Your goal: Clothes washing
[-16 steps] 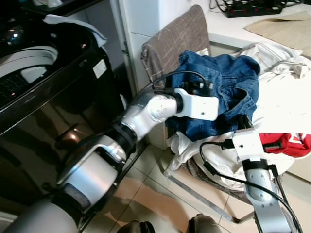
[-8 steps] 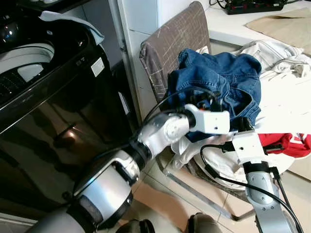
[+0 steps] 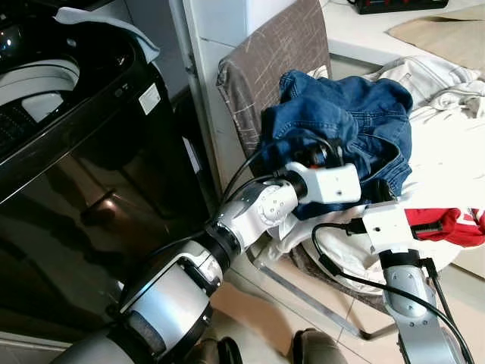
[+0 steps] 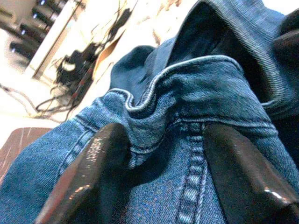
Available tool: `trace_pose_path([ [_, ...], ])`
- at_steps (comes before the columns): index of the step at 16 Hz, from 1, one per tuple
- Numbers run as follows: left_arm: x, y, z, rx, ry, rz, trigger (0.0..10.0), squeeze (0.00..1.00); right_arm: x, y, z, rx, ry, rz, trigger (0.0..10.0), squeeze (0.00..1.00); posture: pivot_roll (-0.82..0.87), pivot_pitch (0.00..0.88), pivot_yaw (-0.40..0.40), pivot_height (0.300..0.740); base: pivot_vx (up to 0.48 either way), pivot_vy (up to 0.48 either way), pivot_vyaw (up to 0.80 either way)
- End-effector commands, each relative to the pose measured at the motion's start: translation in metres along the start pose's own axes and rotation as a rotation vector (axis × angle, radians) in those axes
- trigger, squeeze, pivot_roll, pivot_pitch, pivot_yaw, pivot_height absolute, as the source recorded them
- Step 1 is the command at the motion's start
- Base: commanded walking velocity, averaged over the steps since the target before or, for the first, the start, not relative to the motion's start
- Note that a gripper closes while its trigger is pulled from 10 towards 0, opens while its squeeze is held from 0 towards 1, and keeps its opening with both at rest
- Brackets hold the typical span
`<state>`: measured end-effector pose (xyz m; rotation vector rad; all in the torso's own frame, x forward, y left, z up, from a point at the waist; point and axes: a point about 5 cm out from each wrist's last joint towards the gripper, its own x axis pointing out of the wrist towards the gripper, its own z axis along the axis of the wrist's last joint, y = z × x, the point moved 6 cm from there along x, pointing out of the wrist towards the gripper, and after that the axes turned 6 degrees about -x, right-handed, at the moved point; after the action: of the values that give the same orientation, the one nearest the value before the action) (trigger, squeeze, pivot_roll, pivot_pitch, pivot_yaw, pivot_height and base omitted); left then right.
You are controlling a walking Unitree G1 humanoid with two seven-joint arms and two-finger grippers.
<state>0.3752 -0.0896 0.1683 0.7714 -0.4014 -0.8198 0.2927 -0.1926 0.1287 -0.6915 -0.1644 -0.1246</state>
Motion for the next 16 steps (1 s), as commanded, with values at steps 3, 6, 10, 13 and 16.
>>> trace_pose_path([
  [3,-0.002,0.010,-0.011,-0.053,0.047,0.062,0.0,0.00,-0.038,-0.005,-0.018,0.051,0.057,0.040,10.0,0.00,-0.26,0.128,0.103,0.723,0.000,0.000,0.00],
  [6,-0.002,0.013,-0.015,-0.082,0.065,0.078,0.0,0.00,-0.060,-0.007,-0.004,0.213,0.017,0.080,10.0,0.00,-0.29,0.128,0.107,0.723,0.000,0.000,0.00],
  [10,0.002,0.007,-0.007,-0.129,0.042,0.057,0.0,0.00,-0.079,0.002,0.003,0.176,-0.011,0.160,10.0,0.00,-0.32,0.128,0.113,0.723,0.000,0.000,0.00],
  [13,0.005,0.004,-0.001,-0.203,0.027,0.044,0.0,0.00,-0.077,0.024,-0.005,0.175,0.019,0.136,10.0,0.00,-0.32,0.129,0.121,0.723,0.000,0.000,0.00],
  [16,0.005,0.008,-0.006,-0.340,0.050,0.053,0.0,0.00,-0.070,0.055,-0.013,0.174,0.044,0.145,10.0,0.00,-0.31,0.132,0.116,0.723,0.000,0.000,0.00],
])
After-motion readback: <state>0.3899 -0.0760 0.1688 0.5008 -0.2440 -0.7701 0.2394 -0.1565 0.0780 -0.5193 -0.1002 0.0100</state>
